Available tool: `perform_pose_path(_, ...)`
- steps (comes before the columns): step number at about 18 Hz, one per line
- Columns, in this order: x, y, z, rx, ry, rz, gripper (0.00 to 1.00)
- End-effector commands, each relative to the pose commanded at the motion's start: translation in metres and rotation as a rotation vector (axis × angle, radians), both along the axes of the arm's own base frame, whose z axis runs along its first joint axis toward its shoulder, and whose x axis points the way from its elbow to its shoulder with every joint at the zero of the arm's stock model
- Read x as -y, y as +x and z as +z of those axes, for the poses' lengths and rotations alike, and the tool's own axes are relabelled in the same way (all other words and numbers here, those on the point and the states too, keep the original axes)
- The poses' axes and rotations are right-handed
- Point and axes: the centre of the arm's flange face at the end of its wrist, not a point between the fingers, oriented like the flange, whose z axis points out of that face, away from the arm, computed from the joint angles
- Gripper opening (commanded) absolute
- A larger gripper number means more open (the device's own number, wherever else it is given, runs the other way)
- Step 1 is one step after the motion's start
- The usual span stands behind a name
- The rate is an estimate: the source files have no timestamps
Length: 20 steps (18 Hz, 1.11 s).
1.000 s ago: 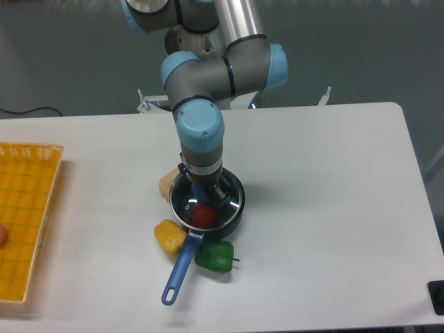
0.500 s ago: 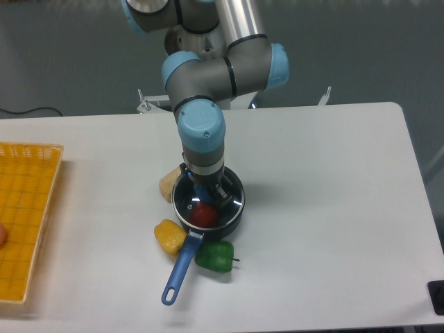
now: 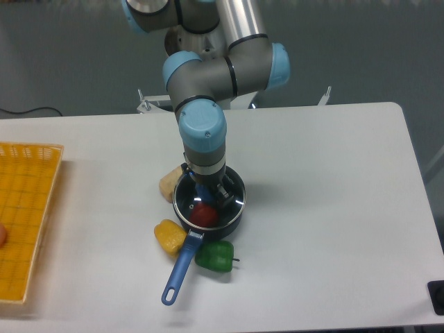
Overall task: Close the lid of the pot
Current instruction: 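Hold the lid on the saucepan, adjusting its seat on the rim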
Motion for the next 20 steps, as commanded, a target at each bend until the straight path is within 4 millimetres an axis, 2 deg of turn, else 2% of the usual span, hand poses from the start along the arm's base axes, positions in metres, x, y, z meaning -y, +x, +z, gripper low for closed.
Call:
perform_pose_path(17, -0.0031, 0.0007, 0.0000, -0.011, 0.011, 0.008, 0.52)
perform_pose_path(20, -0.0031, 0.0007, 0.0000, -0.011, 0.011, 0.008, 0.55)
